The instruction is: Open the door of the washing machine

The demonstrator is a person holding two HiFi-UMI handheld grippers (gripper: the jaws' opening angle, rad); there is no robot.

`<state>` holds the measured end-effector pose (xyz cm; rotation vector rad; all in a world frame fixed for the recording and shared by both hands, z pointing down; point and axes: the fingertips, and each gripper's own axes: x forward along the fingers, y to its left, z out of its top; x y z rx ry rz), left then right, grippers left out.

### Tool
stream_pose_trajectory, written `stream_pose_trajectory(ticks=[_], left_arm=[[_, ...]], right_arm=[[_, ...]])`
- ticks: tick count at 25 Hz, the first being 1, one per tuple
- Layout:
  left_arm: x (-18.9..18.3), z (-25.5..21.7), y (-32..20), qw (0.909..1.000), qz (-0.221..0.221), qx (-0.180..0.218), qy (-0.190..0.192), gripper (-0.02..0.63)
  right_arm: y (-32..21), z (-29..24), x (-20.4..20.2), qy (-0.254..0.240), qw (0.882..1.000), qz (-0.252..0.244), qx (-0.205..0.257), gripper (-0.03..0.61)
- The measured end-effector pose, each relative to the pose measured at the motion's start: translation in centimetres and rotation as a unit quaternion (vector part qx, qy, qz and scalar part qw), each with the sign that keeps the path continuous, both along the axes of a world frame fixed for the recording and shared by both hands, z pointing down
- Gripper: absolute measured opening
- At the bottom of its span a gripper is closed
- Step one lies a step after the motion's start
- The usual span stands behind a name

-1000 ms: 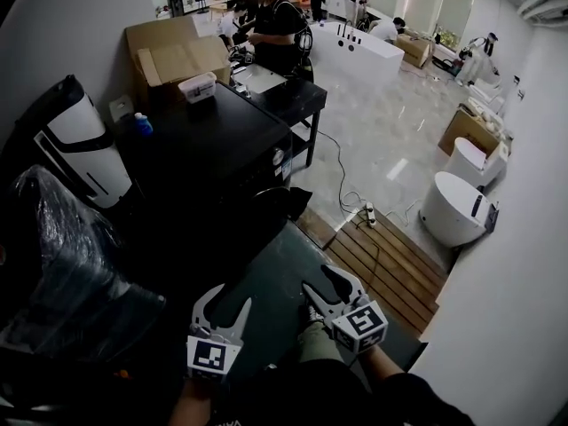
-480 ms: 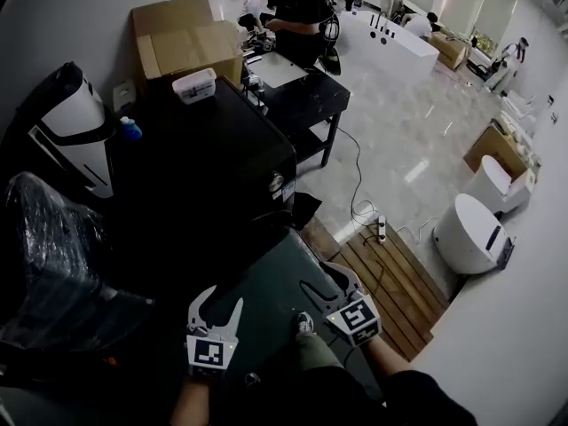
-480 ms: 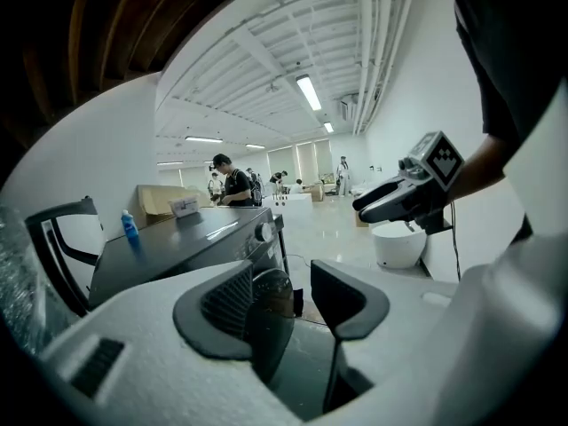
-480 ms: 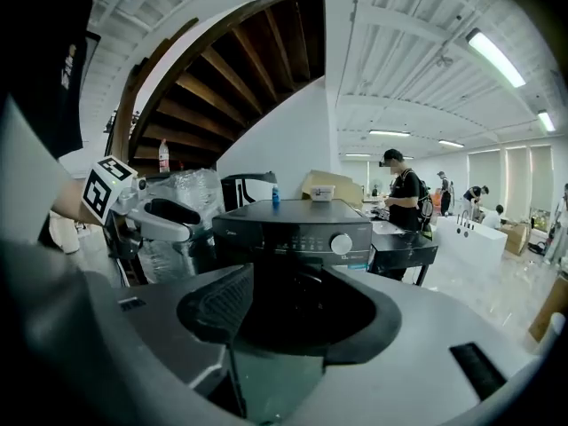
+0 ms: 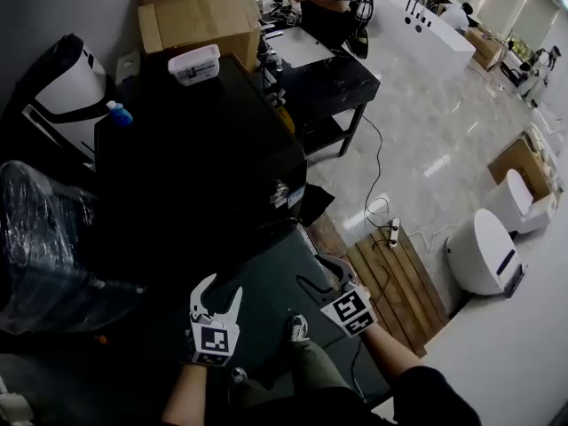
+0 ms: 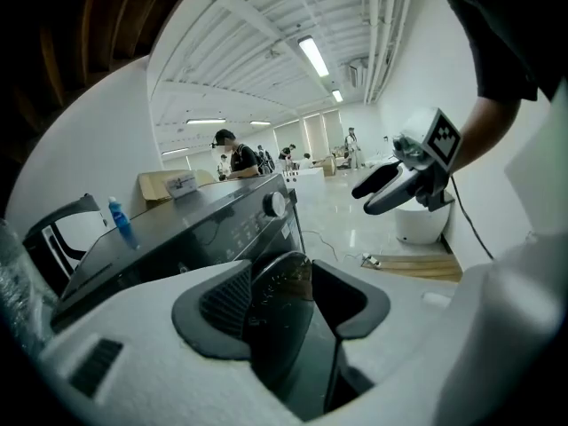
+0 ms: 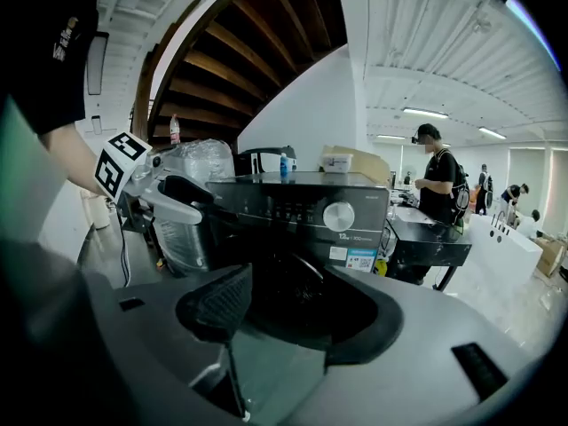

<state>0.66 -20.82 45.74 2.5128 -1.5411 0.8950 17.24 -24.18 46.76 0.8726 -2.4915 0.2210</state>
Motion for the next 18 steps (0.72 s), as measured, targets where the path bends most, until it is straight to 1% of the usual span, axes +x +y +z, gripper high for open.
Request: stream_pose_trajectory(ticks=[4, 8, 11, 15, 18], left_arm=[[-0.7, 3.6, -2.9, 0.9984, -0.005, -0.026, -0.051, 0.207], [-0.9, 6.1, -5.6, 0.9953, 0.003, -0.037, -0.089, 0.207], [-1.4, 7.9, -7.7, 0.9919, 0.008, -0.045, -0.119, 0.21], [-1.4, 9.7, -9.8, 0.9883, 0.025, -0.051, -0.142, 0.212], [-1.0, 10.6, -10.6, 0.9855, 0.036, -0.056, -0.156, 0.213]], right_arm=[[-3.5, 4.4, -0.7, 0.025, 0.999, -0.036, -0.009, 0.255], [-6.8, 8.4, -1.8, 0.057, 0.995, -0.078, -0.006, 0.261], [-9.4, 11.0, -2.7, 0.072, 0.993, -0.096, -0.005, 0.265], [-12.3, 14.0, -3.8, 0.093, 0.988, -0.122, 0.001, 0.265], [-13.5, 15.8, -4.5, 0.12, 0.98, -0.156, 0.016, 0.265]])
